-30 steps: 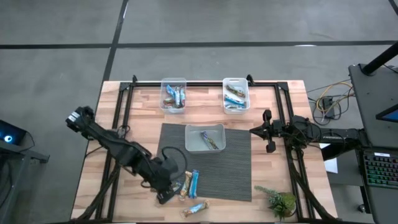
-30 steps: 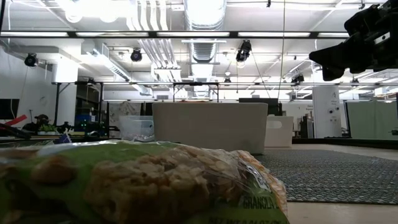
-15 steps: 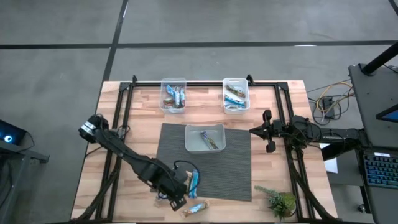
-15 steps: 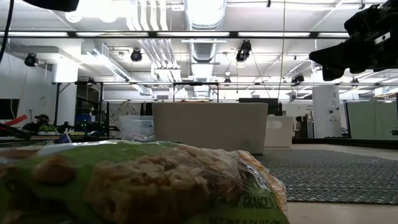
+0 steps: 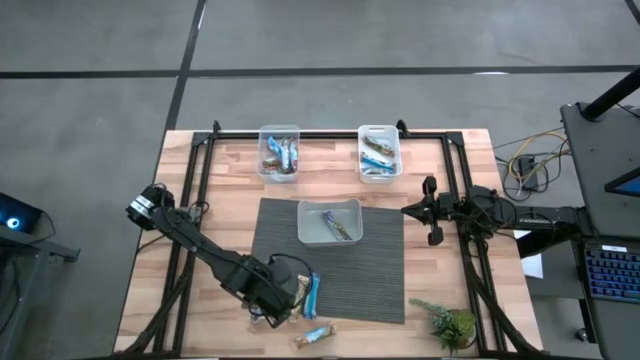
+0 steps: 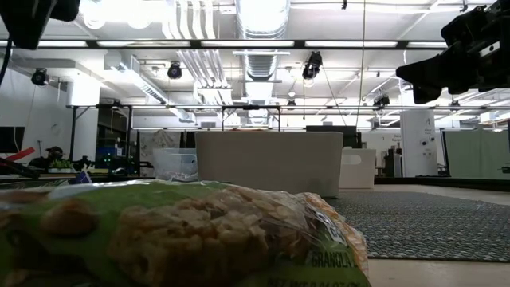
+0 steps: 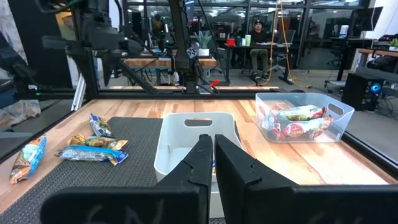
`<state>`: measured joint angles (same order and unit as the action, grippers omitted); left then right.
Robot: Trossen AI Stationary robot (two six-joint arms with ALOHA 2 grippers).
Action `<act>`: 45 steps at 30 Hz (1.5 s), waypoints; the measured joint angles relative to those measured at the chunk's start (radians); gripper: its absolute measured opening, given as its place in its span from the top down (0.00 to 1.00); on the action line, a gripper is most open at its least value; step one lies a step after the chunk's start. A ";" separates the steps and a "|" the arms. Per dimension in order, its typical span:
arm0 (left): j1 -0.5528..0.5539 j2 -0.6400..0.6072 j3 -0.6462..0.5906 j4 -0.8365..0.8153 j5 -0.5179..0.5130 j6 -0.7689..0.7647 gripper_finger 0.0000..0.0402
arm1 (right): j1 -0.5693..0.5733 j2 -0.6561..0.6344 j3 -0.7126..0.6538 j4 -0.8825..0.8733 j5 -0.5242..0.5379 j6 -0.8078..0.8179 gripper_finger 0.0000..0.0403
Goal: Pick and place Granola Bars by type
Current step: Put the blue granola bar into the gray bin
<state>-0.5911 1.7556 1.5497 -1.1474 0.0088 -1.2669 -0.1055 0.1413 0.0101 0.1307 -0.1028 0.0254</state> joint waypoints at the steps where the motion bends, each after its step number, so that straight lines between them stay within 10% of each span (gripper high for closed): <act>1: 0.000 0.002 0.000 -0.009 -0.007 -0.014 0.60 | 0.000 0.000 0.000 0.000 0.000 0.000 0.98; 45: -0.023 0.115 -0.233 0.282 0.048 0.025 0.60 | 0.000 0.000 0.000 0.000 0.000 0.000 0.98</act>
<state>-0.6144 1.8704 1.3170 -0.8650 0.0569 -1.2422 -0.1054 0.1410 0.0100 0.1307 -0.1028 0.0252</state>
